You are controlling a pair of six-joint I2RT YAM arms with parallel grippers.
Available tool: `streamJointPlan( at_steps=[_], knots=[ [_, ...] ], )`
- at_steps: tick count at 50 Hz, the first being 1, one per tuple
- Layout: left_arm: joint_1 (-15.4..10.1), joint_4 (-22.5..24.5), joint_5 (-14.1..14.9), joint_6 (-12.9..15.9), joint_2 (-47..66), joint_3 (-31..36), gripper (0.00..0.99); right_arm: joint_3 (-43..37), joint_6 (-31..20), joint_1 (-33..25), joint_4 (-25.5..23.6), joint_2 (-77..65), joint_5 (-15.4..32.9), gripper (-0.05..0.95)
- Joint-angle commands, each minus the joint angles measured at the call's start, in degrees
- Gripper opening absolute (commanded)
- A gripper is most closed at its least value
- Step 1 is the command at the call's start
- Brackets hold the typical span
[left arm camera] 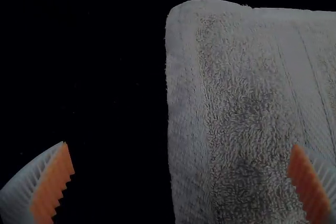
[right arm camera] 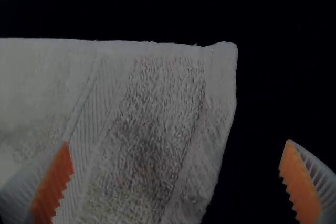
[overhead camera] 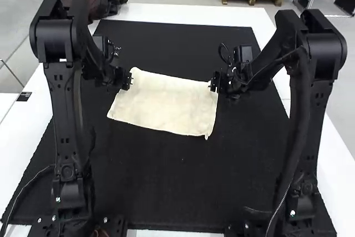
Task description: Fold the towel.
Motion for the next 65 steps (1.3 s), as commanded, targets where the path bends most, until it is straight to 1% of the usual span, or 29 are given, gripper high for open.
streamJointPlan(
  at_steps=[1,19,38,41,48,56,65],
  knots=[
    [-0.8,0.6,0.4,0.8,1.0,2.4,0.956,2.2,0.5,0.6,0.6,1.2,-0.6,0.91],
    [-0.9,0.8,0.4,0.8,4.0,4.3,0.956,6.4,0.4,1.3,1.0,6.1,-0.5,0.91],
    [-0.7,5.4,0.4,-0.3,5.6,4.5,0.949,8.1,-0.2,2.8,1.0,9.0,-0.3,0.91],
    [-0.7,6.1,0.4,-1.0,6.1,4.5,0.951,8.1,-0.4,3.3,0.7,9.3,-0.1,0.91],
    [-0.7,6.3,0.4,-1.4,7.1,4.6,0.951,7.9,-1.3,3.7,0.0,9.8,0.0,0.91],
    [-0.7,6.1,0.3,-2.1,7.5,4.5,0.951,7.9,-2.4,3.9,-2.8,9.0,0.1,0.91],
    [-0.7,6.4,0.4,-2.7,7.5,4.5,0.954,7.5,-3.2,3.5,-3.3,4.4,2.3,0.91]
  ],
)
